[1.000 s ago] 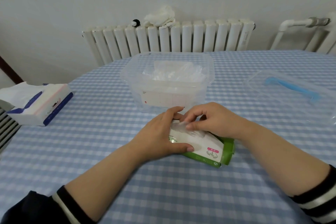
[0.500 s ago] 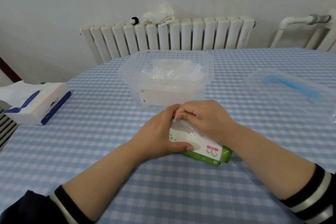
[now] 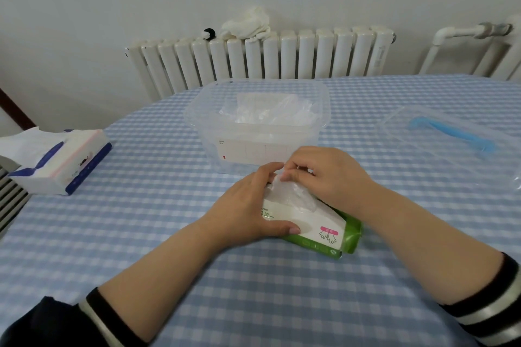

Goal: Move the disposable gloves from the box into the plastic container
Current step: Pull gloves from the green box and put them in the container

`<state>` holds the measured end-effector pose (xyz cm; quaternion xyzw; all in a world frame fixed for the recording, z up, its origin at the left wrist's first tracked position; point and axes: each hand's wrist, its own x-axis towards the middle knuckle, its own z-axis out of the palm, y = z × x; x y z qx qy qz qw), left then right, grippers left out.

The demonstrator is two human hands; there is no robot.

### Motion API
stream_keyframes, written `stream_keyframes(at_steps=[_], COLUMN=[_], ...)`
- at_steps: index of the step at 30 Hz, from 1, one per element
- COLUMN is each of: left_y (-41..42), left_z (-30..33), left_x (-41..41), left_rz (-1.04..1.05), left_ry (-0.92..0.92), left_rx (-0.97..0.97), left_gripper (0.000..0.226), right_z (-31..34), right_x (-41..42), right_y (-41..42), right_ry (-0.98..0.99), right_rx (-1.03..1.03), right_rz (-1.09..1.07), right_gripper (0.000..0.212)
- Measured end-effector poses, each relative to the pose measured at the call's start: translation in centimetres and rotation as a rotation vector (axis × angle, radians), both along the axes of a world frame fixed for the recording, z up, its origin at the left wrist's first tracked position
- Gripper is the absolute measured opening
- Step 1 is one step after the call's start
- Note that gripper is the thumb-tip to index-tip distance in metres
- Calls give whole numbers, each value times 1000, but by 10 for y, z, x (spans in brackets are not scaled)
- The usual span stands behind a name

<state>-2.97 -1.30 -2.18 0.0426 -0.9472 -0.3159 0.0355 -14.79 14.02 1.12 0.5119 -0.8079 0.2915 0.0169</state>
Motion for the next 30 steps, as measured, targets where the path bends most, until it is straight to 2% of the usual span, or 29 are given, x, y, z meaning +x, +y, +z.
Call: stream_keyframes(at_steps=[3,6,9,11,15,18,20,23,27,30], left_y=[1,0,-1,0,0,0,-1,-2,-3,-1], left_z=[1,2,2,2,2,2,1,-2,-3,-2], left_x=[0,0,0,0,0,0,0,0,-1,-1], left_rz=[-4,-2,2,4,3,-7,-9,-14,-7,-14], left_ry=[6,2,-5,-14,-16,-4,5,6,35,62], left_rx=[6,18,30,31,14,-6,2,-14,-11,-10], left_gripper=[100,100,106,107,107,102,100,105,105,97], right_z=[-1,-2,6,11,14,19,17,9,-3,-7], right_x=[4,8,6,2,-9,-10,-10,-8,8,18], right_y=[-4,-2,3,7,10,14,16,10,1,-3], right_ry=[193,166,-6,-140,-344,-519,-475,-399,-433,-236], right_rx=[-35,-79,-41,-7,-22,81,206,36,-185,-231], right_rz=[16,-26,-46,-43,-47,128,182,83,92,94], right_gripper=[50,50,34,38,59,53,45,12,19,21])
